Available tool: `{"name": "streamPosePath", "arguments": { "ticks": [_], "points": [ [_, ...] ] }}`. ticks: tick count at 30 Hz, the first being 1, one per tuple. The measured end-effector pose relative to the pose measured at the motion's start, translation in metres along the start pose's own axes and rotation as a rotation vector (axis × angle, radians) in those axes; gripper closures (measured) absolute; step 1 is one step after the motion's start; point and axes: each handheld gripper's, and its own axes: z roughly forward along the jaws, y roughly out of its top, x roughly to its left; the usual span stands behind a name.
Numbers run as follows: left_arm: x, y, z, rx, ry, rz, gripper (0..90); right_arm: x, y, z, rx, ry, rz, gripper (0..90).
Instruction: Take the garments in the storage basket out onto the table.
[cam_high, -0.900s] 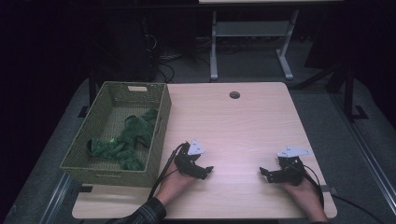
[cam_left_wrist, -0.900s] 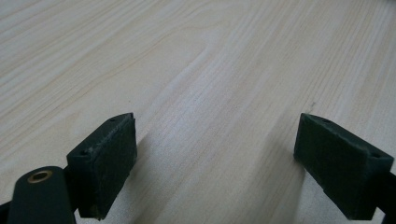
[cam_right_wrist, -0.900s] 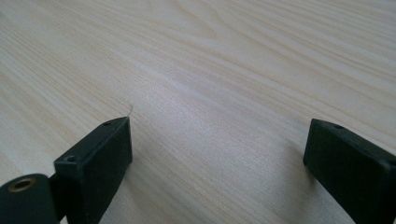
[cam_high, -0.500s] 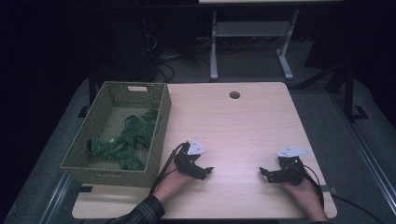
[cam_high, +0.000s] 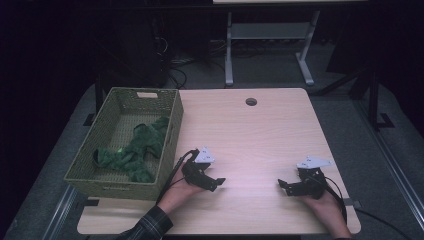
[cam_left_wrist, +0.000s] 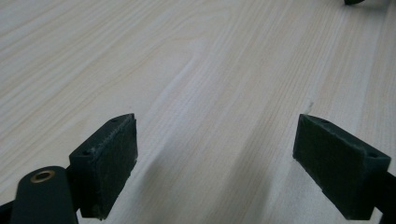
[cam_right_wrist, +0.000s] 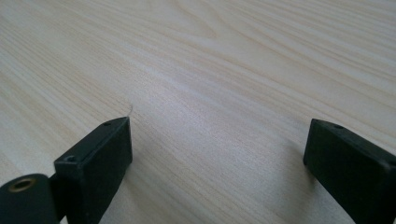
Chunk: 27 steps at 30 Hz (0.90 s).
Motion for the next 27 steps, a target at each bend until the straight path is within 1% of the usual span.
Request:
{"name": "streamPosePath", "arguments": {
  "ticks": [4, 7, 9, 11, 15, 17, 19, 22, 23, 26, 27],
  "points": [
    [0.001, 0.002, -0.006, -0.013, -0.004, -0.023, 13.3, 0.000, 0.000, 0.000, 0.000, 0.000, 0.000, 7.6],
    [0.000, 0.004, -0.007, -0.016, -0.021, -0.032, 13.3, 0.000, 0.000, 0.000, 0.000, 0.000, 0.000, 7.6],
    [-0.002, 0.006, -0.007, -0.014, -0.023, -0.025, 13.3, 0.000, 0.000, 0.000, 0.000, 0.000, 0.000, 7.6],
    [-0.003, 0.008, -0.006, 0.002, -0.030, -0.020, 13.3, 0.000, 0.000, 0.000, 0.001, 0.000, -0.001, 7.6],
    [-0.005, 0.009, -0.005, 0.009, -0.036, -0.026, 13.3, 0.000, 0.000, 0.000, 0.000, 0.000, 0.000, 7.6],
    [-0.005, 0.010, -0.005, 0.004, -0.036, -0.022, 13.3, 0.000, 0.000, 0.000, 0.000, 0.000, 0.000, 7.6],
    [-0.006, 0.013, -0.007, 0.002, -0.024, -0.006, 13.3, 0.000, 0.000, 0.000, 0.000, 0.000, 0.000, 7.6],
    [-0.007, 0.016, -0.009, -0.010, -0.023, -0.006, 13.3, 0.000, 0.000, 0.000, 0.000, 0.000, 0.000, 7.6],
    [-0.007, 0.018, -0.011, -0.008, -0.016, 0.005, 13.3, 0.000, 0.000, 0.000, 0.000, 0.000, -0.002, 7.6],
    [-0.007, 0.022, -0.015, -0.015, -0.013, 0.022, 13.4, 0.000, 0.000, 0.000, 0.001, 0.000, -0.002, 7.6],
    [-0.007, 0.024, -0.015, -0.019, -0.017, 0.021, 13.4, 0.000, 0.000, 0.000, 0.001, 0.000, -0.002, 7.6]
  ]
}}
